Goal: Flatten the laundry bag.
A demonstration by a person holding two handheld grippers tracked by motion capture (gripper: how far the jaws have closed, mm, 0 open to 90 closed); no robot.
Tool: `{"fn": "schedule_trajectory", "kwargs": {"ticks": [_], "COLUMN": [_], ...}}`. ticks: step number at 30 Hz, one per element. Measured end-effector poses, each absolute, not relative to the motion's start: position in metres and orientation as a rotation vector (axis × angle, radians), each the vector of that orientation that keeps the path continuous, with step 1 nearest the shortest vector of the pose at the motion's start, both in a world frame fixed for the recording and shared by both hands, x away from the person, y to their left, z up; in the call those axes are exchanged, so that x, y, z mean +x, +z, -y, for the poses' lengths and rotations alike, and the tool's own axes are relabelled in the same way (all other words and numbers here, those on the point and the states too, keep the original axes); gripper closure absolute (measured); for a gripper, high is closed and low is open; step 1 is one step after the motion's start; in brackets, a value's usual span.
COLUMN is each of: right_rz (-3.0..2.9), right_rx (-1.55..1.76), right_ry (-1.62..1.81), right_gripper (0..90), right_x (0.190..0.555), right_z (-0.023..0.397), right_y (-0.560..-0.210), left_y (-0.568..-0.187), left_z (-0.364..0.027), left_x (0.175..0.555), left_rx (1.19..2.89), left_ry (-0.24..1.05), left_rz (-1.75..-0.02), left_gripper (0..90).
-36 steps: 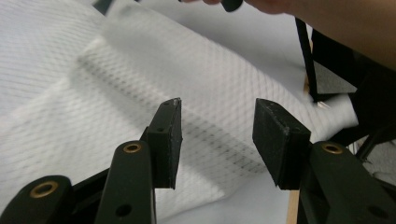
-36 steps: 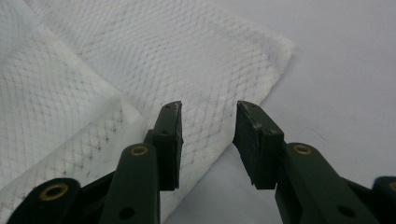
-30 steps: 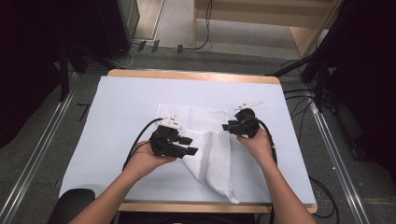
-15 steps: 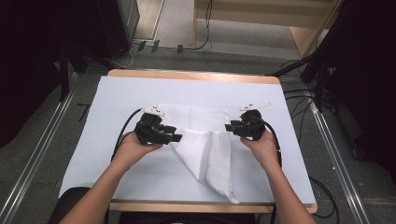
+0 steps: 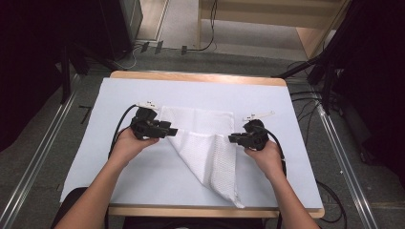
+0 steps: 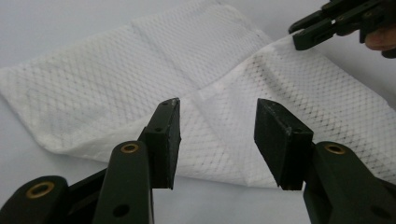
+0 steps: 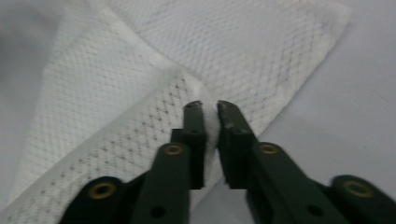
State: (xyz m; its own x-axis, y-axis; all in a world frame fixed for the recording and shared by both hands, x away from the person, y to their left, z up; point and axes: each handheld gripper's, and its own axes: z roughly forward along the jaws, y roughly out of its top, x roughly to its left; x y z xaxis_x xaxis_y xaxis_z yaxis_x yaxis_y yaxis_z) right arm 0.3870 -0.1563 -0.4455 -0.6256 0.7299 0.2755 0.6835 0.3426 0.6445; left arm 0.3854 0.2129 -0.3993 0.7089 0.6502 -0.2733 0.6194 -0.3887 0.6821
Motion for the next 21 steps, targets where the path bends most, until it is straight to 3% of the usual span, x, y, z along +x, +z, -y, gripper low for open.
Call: {"fn": "schedule_trajectory", "kwargs": {"ticks": [3, 21], "right_rz": [-2.523, -2.612], "right_rx": [1.295, 1.021], "right_ry": [1.209, 1.327], "right_gripper": [89.0, 89.1], "right_x": [0.384, 0.357], "right_z": [0.155, 0.1], "right_y": [-0.434, -0.401], "left_y": [-0.399, -0.401], "left_z": [-0.217, -0.233], "left_x": [0.387, 0.388], "left_rx": [2.101, 2.084], "left_ry": [0.052, 0.084], "left_rz": [-0.973, -1.025], "left_gripper": [51.7, 51.5]}}
